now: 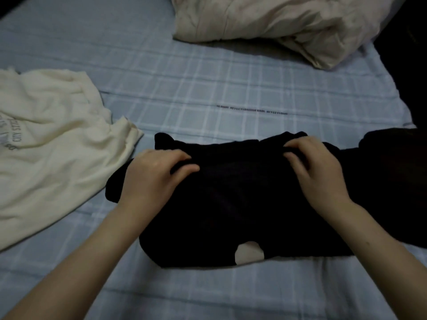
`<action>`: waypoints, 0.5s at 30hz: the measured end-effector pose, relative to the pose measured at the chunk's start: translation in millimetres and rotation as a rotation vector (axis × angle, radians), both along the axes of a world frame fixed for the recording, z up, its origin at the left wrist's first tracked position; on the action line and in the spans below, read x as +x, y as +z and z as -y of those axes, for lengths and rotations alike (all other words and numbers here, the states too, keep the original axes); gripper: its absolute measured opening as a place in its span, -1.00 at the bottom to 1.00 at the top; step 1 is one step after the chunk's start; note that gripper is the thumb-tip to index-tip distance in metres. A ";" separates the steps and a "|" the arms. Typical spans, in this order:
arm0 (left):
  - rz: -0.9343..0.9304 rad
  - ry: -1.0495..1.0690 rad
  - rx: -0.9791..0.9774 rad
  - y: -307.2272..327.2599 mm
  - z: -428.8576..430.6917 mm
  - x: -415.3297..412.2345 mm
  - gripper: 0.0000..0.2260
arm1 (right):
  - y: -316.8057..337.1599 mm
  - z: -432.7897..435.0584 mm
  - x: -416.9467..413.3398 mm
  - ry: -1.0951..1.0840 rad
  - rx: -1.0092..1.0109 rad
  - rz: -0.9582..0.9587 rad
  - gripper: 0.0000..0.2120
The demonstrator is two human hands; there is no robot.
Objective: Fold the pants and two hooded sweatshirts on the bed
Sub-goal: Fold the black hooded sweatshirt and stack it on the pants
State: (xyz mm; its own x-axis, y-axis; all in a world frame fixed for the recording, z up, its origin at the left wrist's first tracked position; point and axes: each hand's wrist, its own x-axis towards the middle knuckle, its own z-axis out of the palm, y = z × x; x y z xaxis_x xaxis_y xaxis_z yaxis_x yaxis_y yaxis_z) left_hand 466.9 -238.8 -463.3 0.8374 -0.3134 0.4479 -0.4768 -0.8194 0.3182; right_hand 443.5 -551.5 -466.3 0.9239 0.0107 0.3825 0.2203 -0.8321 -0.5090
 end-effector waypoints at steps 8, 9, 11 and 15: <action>-0.218 0.218 0.501 -3.5 51.1 69.7 -0.63 | -15.7 -20.5 54.9 -0.183 -0.117 -0.358 -0.61; -0.152 0.212 0.440 -5.0 58.8 56.8 -0.61 | -19.2 -26.1 42.9 -0.173 -0.143 -0.298 -0.55; -0.076 0.103 0.196 -17.1 76.7 19.0 -0.62 | -30.3 -33.9 16.0 -0.119 -0.269 -0.166 -0.52; -0.354 -0.051 0.238 -52.4 96.6 -4.0 -0.47 | -63.9 -13.2 1.6 -0.074 -0.474 -0.381 -0.45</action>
State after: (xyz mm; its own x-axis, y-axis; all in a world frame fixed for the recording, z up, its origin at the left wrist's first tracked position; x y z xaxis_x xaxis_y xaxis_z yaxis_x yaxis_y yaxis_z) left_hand 462.9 -335.4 -515.7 0.9071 -0.4183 0.0460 -0.4141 -0.8678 0.2746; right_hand 445.1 -538.3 -530.2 0.9995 0.0297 -0.0059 0.0289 -0.9934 -0.1110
